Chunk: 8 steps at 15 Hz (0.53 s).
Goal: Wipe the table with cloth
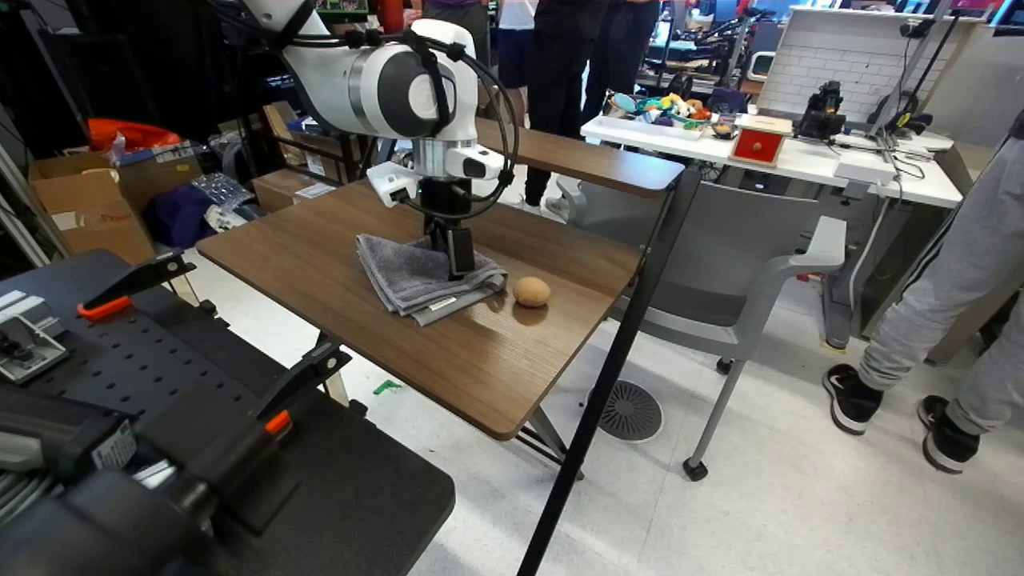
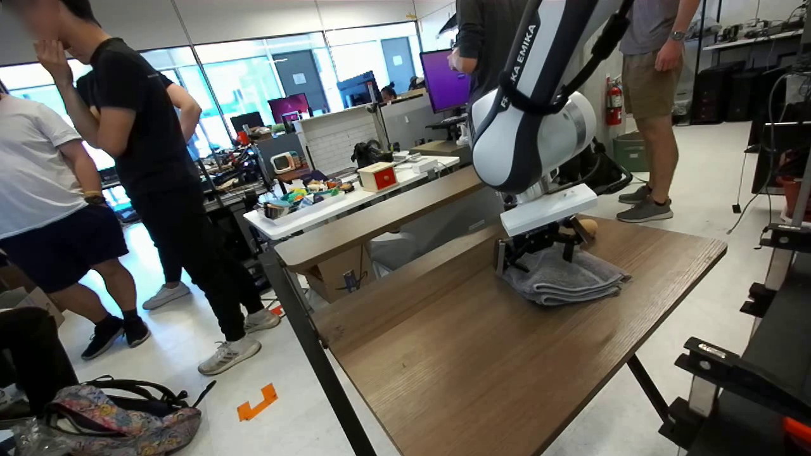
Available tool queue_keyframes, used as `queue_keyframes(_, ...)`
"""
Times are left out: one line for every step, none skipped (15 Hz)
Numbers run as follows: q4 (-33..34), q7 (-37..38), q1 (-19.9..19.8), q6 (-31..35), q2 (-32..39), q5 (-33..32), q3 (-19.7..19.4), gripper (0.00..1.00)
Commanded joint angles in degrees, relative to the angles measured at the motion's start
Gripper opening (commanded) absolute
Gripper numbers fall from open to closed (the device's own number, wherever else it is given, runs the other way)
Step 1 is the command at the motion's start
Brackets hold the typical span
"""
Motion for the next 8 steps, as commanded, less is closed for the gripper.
queue_keyframes(0.2,-1.8,-1.8,1.6,2.2,1.1,3.0,1.00)
queue_keyframes(-0.3,-2.6,-2.0,2.0,2.3,1.1,3.6,1.00)
queue_keyframes(-1.3,-3.6,-2.1,2.9,2.0,1.1,4.4,1.00)
queue_keyframes(-1.8,-4.5,-2.2,3.2,2.0,1.2,5.1,1.00)
queue_keyframes(-2.4,-5.4,-2.1,3.9,1.9,1.1,5.8,1.00)
queue_keyframes(-3.3,-6.1,-1.7,4.6,1.7,1.1,6.4,1.00)
queue_keyframes(-4.0,-7.2,-1.6,5.6,1.5,1.1,7.3,1.00)
queue_keyframes(-5.1,-8.4,-1.6,6.9,1.2,1.2,8.4,1.00)
